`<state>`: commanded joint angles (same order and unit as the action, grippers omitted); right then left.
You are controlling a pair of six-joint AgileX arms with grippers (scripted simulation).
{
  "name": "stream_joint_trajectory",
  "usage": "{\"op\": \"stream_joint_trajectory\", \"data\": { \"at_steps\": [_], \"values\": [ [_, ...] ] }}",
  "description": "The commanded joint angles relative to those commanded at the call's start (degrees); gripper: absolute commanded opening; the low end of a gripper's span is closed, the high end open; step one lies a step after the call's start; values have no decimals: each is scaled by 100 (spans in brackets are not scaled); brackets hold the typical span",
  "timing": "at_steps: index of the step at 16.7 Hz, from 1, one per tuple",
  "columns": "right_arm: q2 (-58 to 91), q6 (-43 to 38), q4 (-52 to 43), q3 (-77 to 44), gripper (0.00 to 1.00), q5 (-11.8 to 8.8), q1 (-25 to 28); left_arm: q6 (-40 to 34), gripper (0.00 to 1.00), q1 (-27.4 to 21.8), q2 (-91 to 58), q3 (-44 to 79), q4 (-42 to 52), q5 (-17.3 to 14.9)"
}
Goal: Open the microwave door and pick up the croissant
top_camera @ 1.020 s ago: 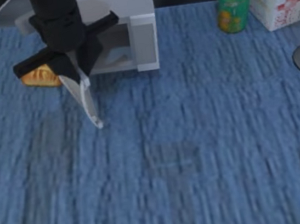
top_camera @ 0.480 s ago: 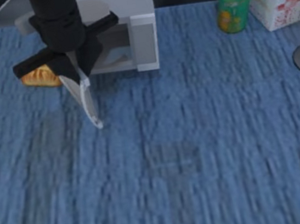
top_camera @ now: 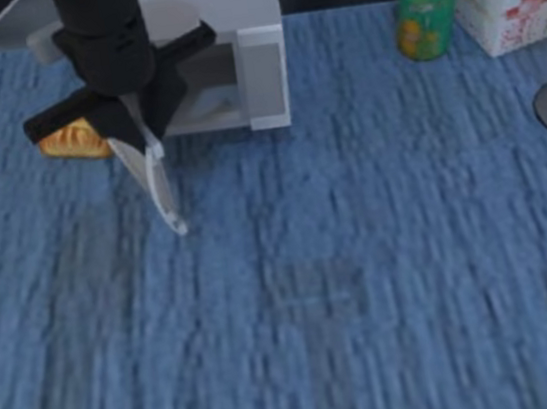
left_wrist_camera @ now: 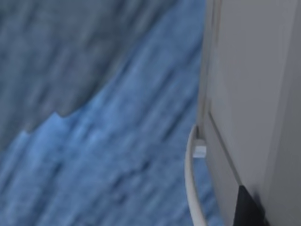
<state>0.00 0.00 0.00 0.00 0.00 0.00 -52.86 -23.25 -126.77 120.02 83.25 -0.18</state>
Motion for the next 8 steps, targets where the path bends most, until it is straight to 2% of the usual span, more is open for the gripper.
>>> {"op": "stream_joint_trajectory", "data": {
  "at_steps": [8],
  "values": [
    [0,0,0,0,100,0,0,-3,0,-22,30,2,-8,-8]
  ]
}}
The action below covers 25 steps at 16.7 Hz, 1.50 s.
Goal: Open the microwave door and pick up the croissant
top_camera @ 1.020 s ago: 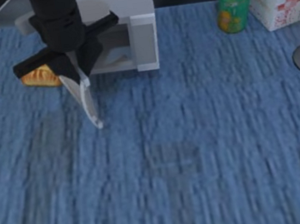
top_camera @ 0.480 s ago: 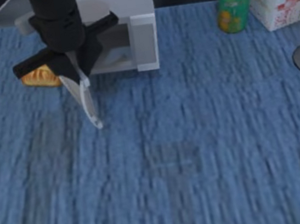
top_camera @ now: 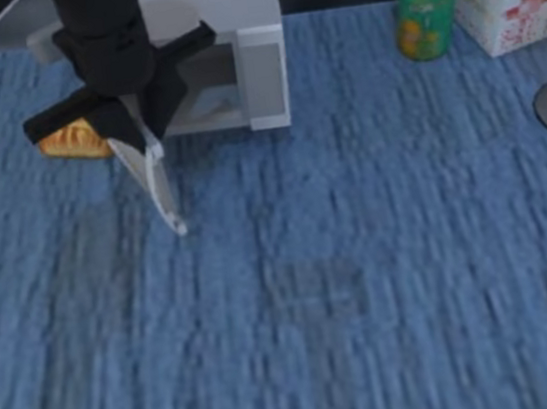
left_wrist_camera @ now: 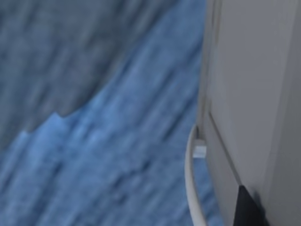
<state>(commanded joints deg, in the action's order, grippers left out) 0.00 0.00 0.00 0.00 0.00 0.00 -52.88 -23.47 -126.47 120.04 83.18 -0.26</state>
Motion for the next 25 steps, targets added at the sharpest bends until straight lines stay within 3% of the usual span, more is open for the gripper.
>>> {"op": "stream_joint_trajectory", "data": {
  "at_steps": [8,25],
  "values": [
    [0,0,0,0,100,0,0,321,0,271,439,-748,-270,12],
    [0,0,0,0,100,0,0,323,0,273,442,-753,-272,12]
  ]
}}
